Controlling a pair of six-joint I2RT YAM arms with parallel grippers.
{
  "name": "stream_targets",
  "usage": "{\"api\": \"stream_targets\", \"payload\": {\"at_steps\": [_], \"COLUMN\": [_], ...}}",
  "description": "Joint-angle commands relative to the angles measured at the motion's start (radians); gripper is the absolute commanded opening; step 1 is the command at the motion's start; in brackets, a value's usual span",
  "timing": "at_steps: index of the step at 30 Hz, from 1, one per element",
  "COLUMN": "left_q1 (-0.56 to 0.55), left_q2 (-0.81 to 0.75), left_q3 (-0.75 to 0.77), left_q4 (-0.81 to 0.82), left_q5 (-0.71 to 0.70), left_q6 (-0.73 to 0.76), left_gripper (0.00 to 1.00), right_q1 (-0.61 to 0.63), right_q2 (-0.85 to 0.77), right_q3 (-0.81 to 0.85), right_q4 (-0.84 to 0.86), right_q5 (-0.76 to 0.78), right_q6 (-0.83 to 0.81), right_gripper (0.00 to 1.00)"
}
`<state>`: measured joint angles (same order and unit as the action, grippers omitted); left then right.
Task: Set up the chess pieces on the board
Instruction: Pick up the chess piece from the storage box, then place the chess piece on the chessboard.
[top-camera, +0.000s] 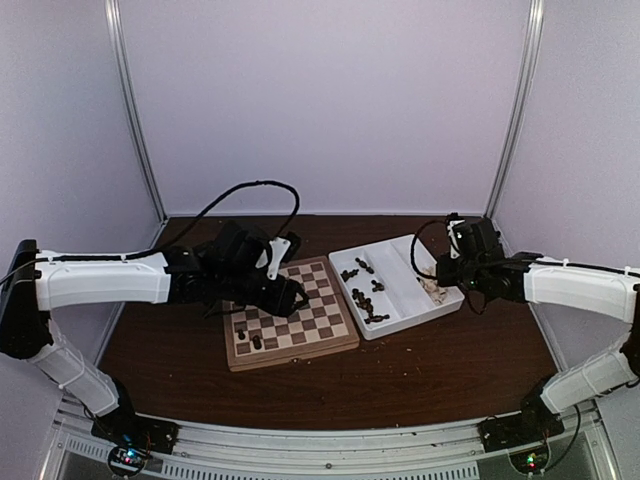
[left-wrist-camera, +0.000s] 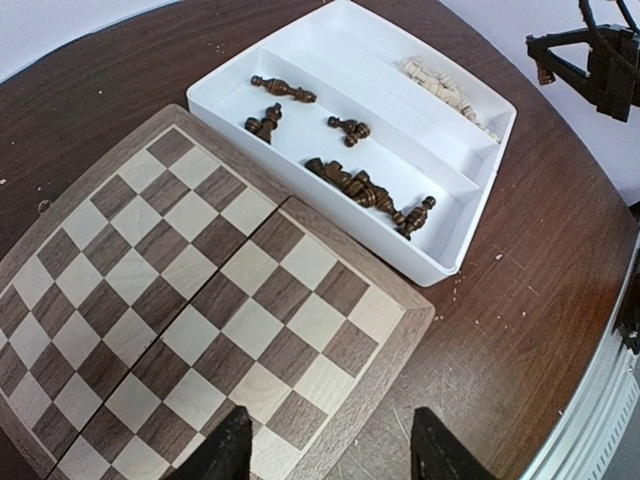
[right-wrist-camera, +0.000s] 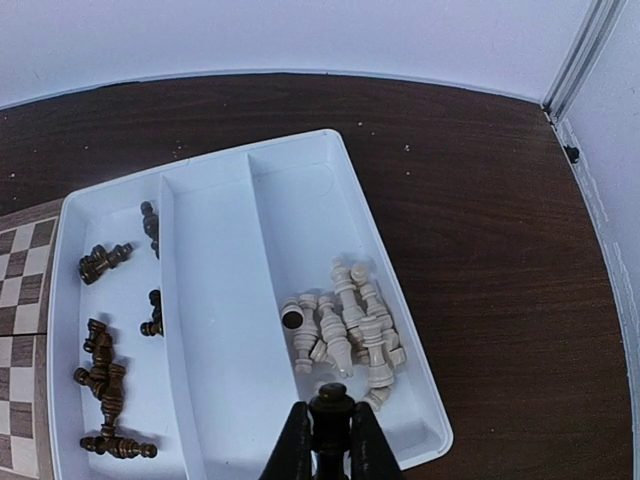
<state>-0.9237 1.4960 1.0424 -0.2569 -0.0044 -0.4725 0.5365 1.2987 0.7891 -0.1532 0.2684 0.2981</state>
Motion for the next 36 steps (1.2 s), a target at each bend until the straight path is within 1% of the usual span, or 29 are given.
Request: {"api": "stream_targets", "payload": {"at_steps": [1,7,14,22,25,27,30,32,36], "left_q1": [0.005,0.005,0.019,0.031,0.031,0.031,0.031,0.031,0.031], "left_q2": [-0.035,-0.046,-0.033,-0.017,-0.012,-0.008,-0.005,-0.008,-0.025], "left_q3": [0.001,0.009,0.059,0.074,0.077,0.078,0.077,0.068,0.044], "left_q4": [0.015,0.009,0.015,0.07,0.098,0.121,0.142,0.157,0.2], "left_q5": [-0.057,-0.116,-0.166,-0.187,-0.171,-0.15,-0.099,-0.056,0.06], "left_q6": [0.007,-0.011,-0.066,-0.137,-0.148,-0.15,-0.136,-0.122,-0.096], "left_gripper": [0.54,0.54,0.55,0.55,0.55,0.55,0.55,0.55,0.54], "right_q1": [-0.009,-0.011,-0.011,-0.01,-0.009,-0.002,0.025,0.051,0.119], "right_q2": [-0.021,-0.009,-0.009,-0.006,0.008,0.026,0.054,0.07,0.106], "right_q3": [0.043,0.106,0.147,0.127,0.114,0.103,0.09,0.083,0.089], "right_q4": [0.01,0.003,0.058,0.114,0.149,0.213,0.284,0.319,0.339], "right_q5": [0.049,-0.055,-0.201,-0.394,-0.547,-0.659,-0.786,-0.836,-0.858], "right_q6": [-0.019,-0.031,-0.022,-0.058,-0.069,-0.067,-0.059,-0.059,-0.085], "right_gripper": [0.0,0.0,0.0,0.0,0.0,0.01,0.01,0.02,0.03]}}
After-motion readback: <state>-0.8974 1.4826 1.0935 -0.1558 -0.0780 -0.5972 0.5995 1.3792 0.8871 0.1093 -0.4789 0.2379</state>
